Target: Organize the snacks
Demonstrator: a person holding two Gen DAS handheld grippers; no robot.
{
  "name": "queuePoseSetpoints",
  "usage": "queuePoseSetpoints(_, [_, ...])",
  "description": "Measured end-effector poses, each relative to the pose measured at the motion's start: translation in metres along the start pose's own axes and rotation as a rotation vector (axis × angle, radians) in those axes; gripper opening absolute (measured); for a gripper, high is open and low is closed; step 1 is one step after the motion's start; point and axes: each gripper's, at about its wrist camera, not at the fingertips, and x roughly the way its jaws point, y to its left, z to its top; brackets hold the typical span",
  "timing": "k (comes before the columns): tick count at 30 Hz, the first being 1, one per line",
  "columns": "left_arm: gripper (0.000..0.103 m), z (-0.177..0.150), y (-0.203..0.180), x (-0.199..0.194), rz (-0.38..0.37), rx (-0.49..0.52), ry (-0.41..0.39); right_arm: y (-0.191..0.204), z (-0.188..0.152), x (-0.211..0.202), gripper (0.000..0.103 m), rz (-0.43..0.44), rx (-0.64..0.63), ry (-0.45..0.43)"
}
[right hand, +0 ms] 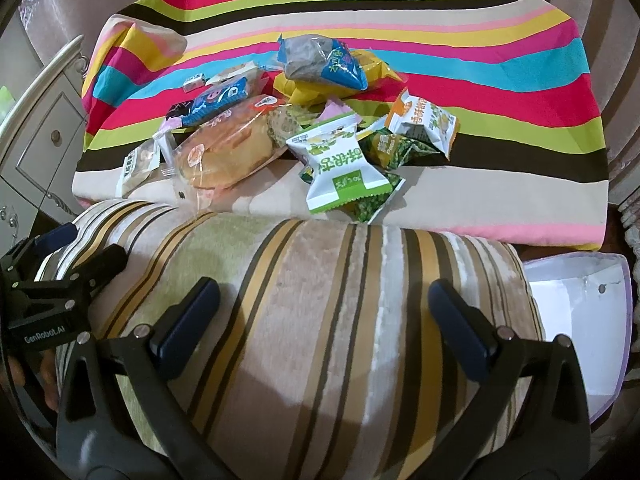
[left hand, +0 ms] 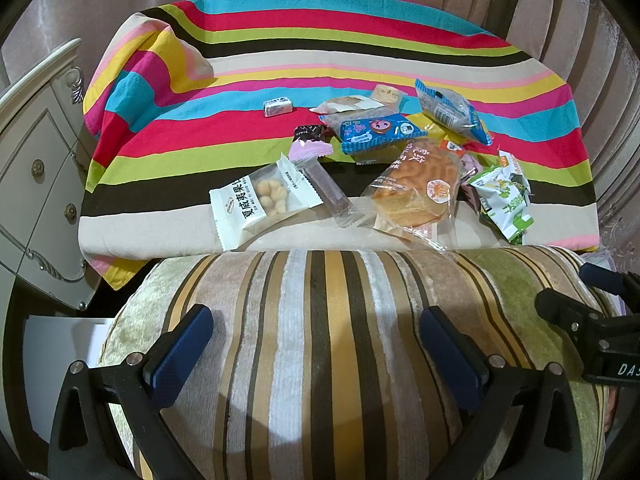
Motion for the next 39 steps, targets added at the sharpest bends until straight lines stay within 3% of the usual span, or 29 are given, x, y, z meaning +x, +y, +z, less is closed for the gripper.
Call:
queuePoseSetpoints(22, [0.103,0.018,-0.004,0.017,0.001,0.011,0.005,-0.007,0.024,0.021,0.103,0.009,0.035,0.029])
queuePoseSetpoints(24, [0.102,0.022,-0.003,0.019,-0.011,0.003,0.000,-0.009,0.028,0.024,0.103,0.010,0.049,0.031])
queuePoseSetpoints(28, [0.090,0.030,-0.001,0.020,-0.037,-0.009,-0.014,-0.015,0.037,0.031,0.103,0.008,0.080,0.035])
queuePoseSetpoints(34, [0.090,0.052,-0.019,0.017,-0.135,0.071,-0.079,-0.015,0.047,0.039,0.090,-0.022,0.076,0.037])
queuePoseSetpoints(39, [0.090,0.076,-0.043,0.030,-0.188,0.159,-0.077,-0.003,0.057,0.045,0.083,-0.061,0.004,0.030])
